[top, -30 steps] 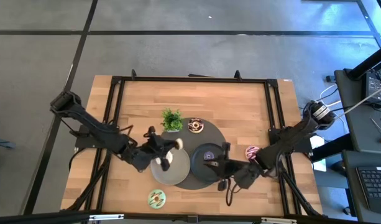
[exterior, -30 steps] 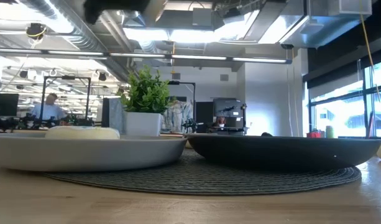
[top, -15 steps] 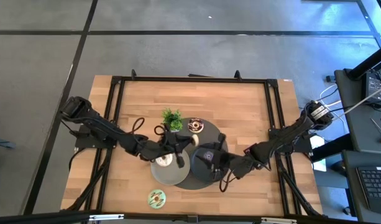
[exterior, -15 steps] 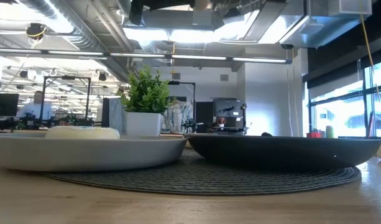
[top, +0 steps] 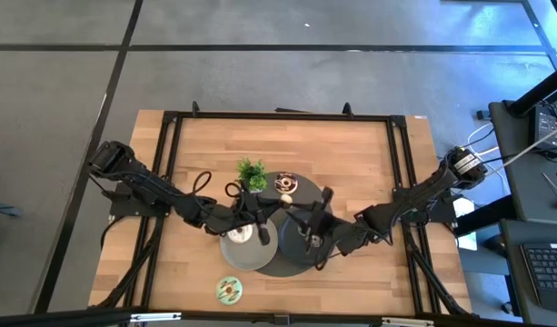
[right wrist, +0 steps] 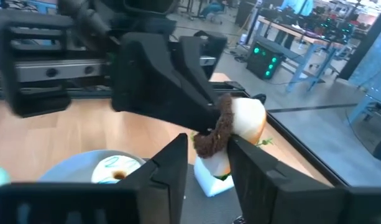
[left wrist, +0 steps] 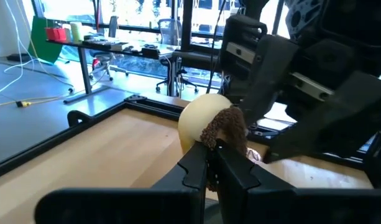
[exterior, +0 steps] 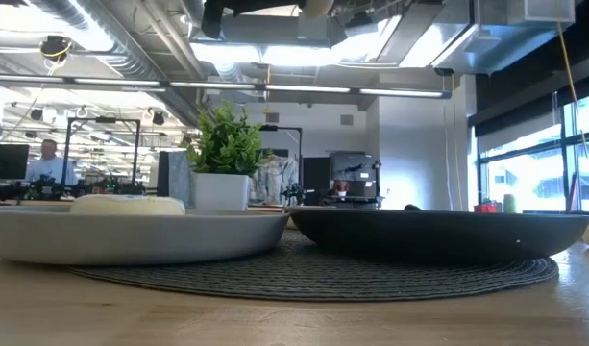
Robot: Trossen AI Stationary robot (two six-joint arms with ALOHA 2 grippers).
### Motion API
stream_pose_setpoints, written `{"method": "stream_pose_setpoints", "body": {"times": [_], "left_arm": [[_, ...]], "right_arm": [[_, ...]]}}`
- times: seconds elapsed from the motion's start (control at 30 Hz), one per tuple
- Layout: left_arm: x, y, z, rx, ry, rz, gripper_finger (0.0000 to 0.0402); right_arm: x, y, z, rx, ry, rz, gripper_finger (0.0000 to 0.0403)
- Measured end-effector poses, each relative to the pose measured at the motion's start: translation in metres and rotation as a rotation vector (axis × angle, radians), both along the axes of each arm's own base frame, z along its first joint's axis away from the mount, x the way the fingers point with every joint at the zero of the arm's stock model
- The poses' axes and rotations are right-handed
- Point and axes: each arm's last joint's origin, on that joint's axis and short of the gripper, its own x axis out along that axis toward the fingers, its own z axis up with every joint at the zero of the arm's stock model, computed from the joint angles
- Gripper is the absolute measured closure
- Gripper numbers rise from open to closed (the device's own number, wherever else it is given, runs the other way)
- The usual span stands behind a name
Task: Pick & Place donuts
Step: Put the small black donut on the black plate
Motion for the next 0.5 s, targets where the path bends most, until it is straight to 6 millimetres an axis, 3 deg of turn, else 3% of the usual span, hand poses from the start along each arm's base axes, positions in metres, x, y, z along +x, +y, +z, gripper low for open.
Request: {"method": "stream_pose_setpoints", "body": {"times": [0.33, 0.5], "left_arm": [[0.0001, -0.0002, -0.0001, 0.0, 0.001, -0.007, 0.0384], [0.0, -0.0003, -0.0001, 0.0, 0.001, -0.007, 0.0384]], "right_arm": [[0.0042, -0.0095, -0.0002, -0.001, 0.002, -0.033, 0.0327], [0.0045, -0.0107, -0.0006, -0.007, 0.008, -0.036, 0.0369]]}}
